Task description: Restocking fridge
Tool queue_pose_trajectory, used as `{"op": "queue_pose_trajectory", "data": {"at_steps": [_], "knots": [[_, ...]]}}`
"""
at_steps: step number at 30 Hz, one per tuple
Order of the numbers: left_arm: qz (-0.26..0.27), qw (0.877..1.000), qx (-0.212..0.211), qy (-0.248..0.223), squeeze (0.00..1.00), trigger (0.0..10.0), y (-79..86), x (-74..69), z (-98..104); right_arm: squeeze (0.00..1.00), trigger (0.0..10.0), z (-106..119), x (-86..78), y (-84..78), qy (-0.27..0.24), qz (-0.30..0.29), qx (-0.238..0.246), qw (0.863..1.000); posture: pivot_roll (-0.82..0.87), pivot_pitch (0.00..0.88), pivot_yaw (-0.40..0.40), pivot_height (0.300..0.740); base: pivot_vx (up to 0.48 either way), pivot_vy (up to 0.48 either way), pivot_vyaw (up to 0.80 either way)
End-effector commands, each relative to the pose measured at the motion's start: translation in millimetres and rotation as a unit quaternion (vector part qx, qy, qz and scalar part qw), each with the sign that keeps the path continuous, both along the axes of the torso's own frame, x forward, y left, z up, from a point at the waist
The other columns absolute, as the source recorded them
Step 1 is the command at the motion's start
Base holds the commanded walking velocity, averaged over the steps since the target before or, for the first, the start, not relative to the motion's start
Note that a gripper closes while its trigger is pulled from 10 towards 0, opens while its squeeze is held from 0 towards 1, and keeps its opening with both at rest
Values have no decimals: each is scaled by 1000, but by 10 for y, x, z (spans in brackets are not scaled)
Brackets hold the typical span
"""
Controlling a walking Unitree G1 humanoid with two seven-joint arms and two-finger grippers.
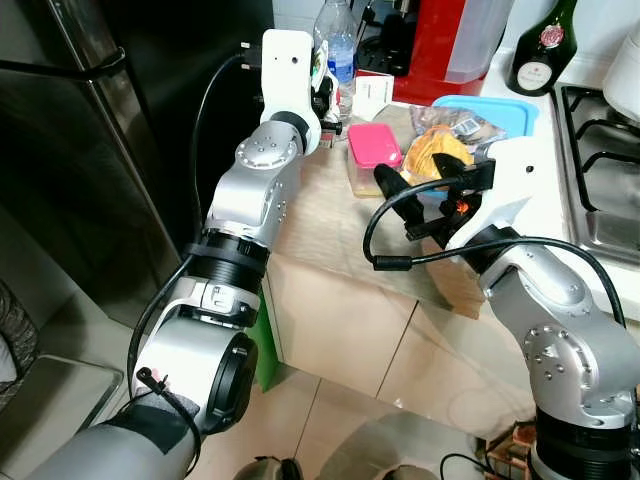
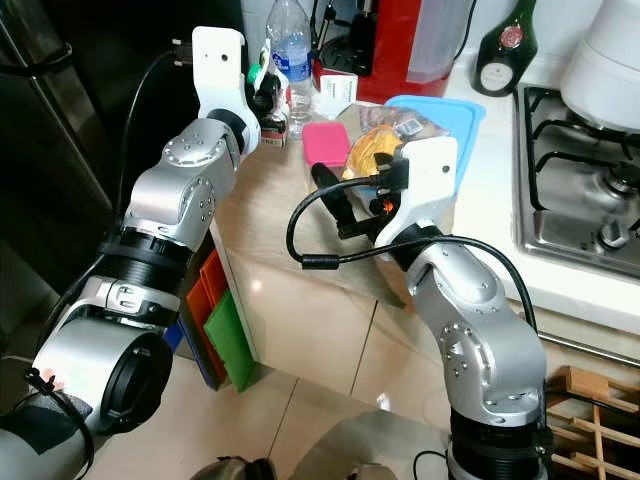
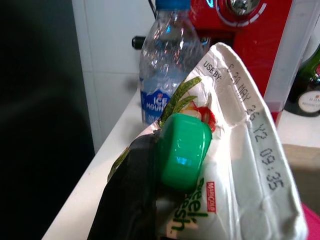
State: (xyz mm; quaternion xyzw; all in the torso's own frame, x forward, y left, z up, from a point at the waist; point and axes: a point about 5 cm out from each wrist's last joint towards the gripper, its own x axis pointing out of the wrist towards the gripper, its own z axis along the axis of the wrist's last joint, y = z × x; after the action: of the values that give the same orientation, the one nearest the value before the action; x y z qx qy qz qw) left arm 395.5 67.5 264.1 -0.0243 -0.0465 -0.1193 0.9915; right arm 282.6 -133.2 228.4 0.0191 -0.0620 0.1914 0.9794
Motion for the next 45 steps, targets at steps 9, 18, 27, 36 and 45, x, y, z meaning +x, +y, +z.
{"op": "queue_pose_trajectory", "data": {"at_steps": [9, 18, 27, 36, 45], "knots": [[-9, 1000, 2, -15, 0, 0, -22, -46, 16, 0, 10000, 147, 161, -279, -68, -118, -33, 990, -166, 33, 43, 740, 0, 0, 0], [-10, 1000, 3, -13, 0, 0, -17, -55, -6, 0, 10000, 143, 232, -312, -97, -120, -68, 986, -159, 32, 41, 740, 0, 0, 0], [-20, 1000, 1, -6, 0, 0, -78, -62, -42, 0, 10000, 38, 356, -534, -158, -214, -227, 937, -177, 35, 47, 740, 0, 0, 0], [-25, 1000, -3, -4, 0, 0, -116, -67, -44, 0, 10000, 23, 490, -488, -173, -213, -217, 937, -174, 36, 36, 740, 0, 0, 0], [-19, 1000, -4, -3, 0, 0, -61, -71, -60, 0, 10000, 289, 332, -608, -150, -198, -49, 967, -180, 31, 39, 740, 0, 0, 0]]}}
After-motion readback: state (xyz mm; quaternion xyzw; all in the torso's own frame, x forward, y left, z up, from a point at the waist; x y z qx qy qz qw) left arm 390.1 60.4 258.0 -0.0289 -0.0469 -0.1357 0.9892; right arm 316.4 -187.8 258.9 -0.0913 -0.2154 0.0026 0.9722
